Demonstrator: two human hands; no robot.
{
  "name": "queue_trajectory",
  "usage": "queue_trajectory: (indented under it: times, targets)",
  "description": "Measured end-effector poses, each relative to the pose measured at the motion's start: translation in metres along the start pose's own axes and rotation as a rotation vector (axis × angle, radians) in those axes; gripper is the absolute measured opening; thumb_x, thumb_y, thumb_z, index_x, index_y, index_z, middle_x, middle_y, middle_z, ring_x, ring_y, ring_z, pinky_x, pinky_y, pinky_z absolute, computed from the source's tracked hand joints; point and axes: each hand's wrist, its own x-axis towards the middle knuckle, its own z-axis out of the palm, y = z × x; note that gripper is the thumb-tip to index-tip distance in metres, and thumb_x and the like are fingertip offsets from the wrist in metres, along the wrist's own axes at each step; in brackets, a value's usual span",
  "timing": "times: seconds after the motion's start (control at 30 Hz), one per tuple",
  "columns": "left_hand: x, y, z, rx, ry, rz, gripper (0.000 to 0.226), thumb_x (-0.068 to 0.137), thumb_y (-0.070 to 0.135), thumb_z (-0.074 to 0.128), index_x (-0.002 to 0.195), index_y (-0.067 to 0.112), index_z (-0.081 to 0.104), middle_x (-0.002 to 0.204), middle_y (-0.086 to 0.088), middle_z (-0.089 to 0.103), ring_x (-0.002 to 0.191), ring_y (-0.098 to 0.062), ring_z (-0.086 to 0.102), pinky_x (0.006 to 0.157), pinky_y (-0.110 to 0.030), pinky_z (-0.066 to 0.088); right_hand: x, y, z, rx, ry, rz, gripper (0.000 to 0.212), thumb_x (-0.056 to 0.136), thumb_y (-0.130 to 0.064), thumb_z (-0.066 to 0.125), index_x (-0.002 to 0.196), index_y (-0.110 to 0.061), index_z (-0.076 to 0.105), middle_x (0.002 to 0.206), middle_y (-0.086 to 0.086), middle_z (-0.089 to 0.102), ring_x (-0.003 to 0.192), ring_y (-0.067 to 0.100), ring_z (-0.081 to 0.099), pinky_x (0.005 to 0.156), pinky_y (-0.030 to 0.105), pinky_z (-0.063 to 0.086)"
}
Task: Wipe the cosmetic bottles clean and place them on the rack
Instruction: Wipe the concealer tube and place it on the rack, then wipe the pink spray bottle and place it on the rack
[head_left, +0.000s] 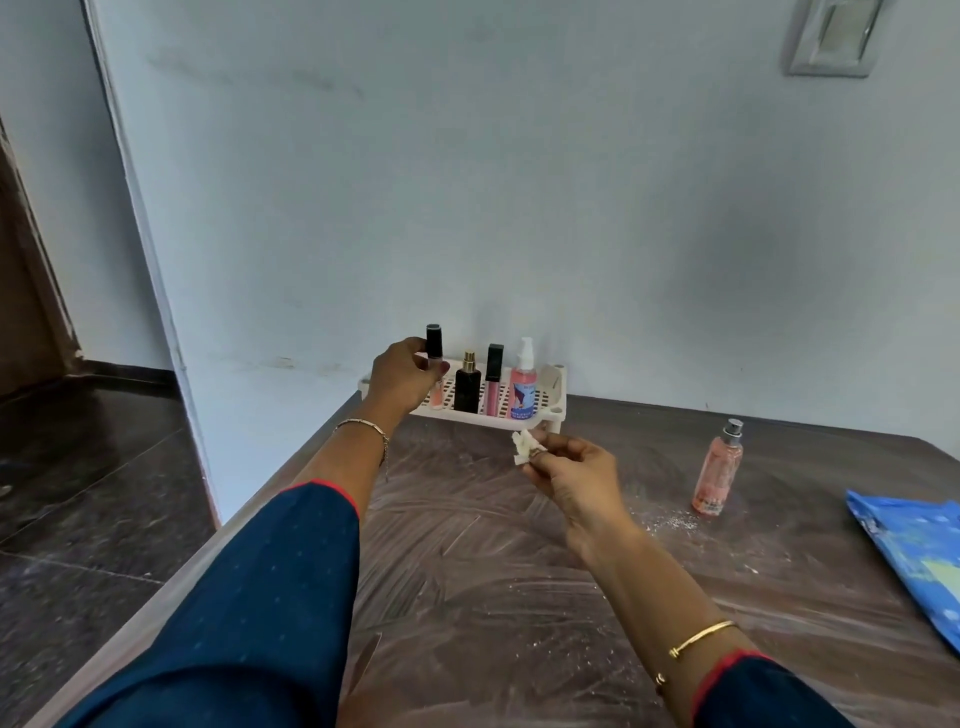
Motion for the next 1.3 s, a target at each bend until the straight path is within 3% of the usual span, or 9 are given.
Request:
queue_trajectory:
  times: [0.2, 0.43, 0.6, 0.73, 0.83, 0.97, 1.1, 1.3]
  targets:
    - [0.011, -0.001, 0.006, 0.064, -0.006, 0.022, 0.043, 0.086, 0.022, 0.068, 0.125, 0.007, 0.057, 0.115, -0.016, 0.067, 0.108, -0.031, 0.061, 0.094, -0.035, 0.047, 0.013, 0.004, -0.006, -0.064, -0.002, 0.015, 0.022, 0.081, 0.012, 0.063, 0.093, -0.004, 0.071, 0.097, 0.013, 0.071, 0.086, 0.019, 0.066, 0.081, 0.030, 0.055]
    - [0.010, -0.008, 0.015, 0.172, 0.001, 0.037, 0.029, 0.090, 0.019, 0.062, 0.117, 0.007, 0.061, 0.113, -0.014, 0.068, 0.108, -0.028, 0.061, 0.081, -0.025, 0.039, 0.014, 0.001, -0.004, -0.043, 0.043, -0.053, 0.032, 0.071, 0.013, 0.072, 0.099, -0.003, 0.070, 0.095, 0.008, 0.071, 0.086, 0.014, 0.068, 0.070, 0.022, 0.058]
    - [0.012, -0.014, 0.018, 0.194, -0.007, 0.039, 0.028, 0.088, 0.019, 0.064, 0.113, 0.005, 0.062, 0.110, -0.014, 0.069, 0.106, -0.029, 0.062, 0.083, -0.029, 0.041, 0.015, 0.000, -0.008, -0.034, 0.078, -0.064, 0.033, 0.069, 0.015, 0.072, 0.096, -0.004, 0.070, 0.096, 0.009, 0.071, 0.088, 0.015, 0.068, 0.071, 0.021, 0.057]
    - [0.012, -0.014, 0.015, 0.143, -0.031, 0.006, 0.044, 0.082, 0.021, 0.073, 0.120, 0.007, 0.057, 0.112, -0.013, 0.069, 0.107, -0.028, 0.062, 0.086, -0.030, 0.044, 0.016, -0.001, -0.011, -0.030, 0.078, -0.064, 0.034, 0.070, 0.016, 0.071, 0.098, -0.003, 0.070, 0.097, 0.010, 0.071, 0.086, 0.015, 0.068, 0.065, 0.017, 0.056]
    - [0.010, -0.013, 0.009, 0.086, -0.034, -0.014, 0.065, 0.077, 0.025, 0.078, 0.130, 0.008, 0.046, 0.120, -0.013, 0.063, 0.112, -0.028, 0.059, 0.087, -0.031, 0.044, 0.013, -0.004, -0.012, -0.037, 0.081, -0.061, 0.033, 0.070, 0.014, 0.072, 0.098, -0.003, 0.070, 0.096, 0.009, 0.071, 0.089, 0.017, 0.069, 0.069, 0.020, 0.057]
    - [0.001, 0.002, 0.004, -0.033, 0.063, -0.015, 0.078, 0.077, 0.029, 0.077, 0.138, 0.008, 0.034, 0.138, -0.015, 0.048, 0.128, -0.028, 0.045, 0.102, -0.036, 0.037, 0.005, -0.012, -0.013, -0.042, 0.085, -0.081, 0.032, 0.070, 0.014, 0.073, 0.099, -0.001, 0.069, 0.097, 0.011, 0.071, 0.093, 0.021, 0.069, 0.074, 0.024, 0.058]
    - [-0.019, 0.025, 0.008, -0.085, 0.156, 0.046, 0.066, 0.084, 0.027, 0.070, 0.138, 0.011, 0.036, 0.140, -0.010, 0.045, 0.131, -0.027, 0.040, 0.108, -0.038, 0.034, -0.012, -0.016, -0.017, -0.028, 0.101, -0.090, 0.029, 0.071, 0.014, 0.072, 0.094, -0.002, 0.068, 0.095, 0.013, 0.070, 0.089, 0.021, 0.068, 0.076, 0.026, 0.057]
    - [-0.059, 0.054, 0.030, -0.064, 0.073, 0.143, 0.051, 0.086, 0.023, 0.066, 0.131, 0.011, 0.046, 0.133, -0.010, 0.051, 0.125, -0.025, 0.046, 0.102, -0.035, 0.039, -0.042, -0.028, -0.040, -0.032, 0.124, -0.120, 0.023, 0.074, 0.009, 0.072, 0.086, -0.010, 0.065, 0.085, 0.007, 0.069, 0.078, 0.016, 0.065, 0.068, 0.022, 0.054]
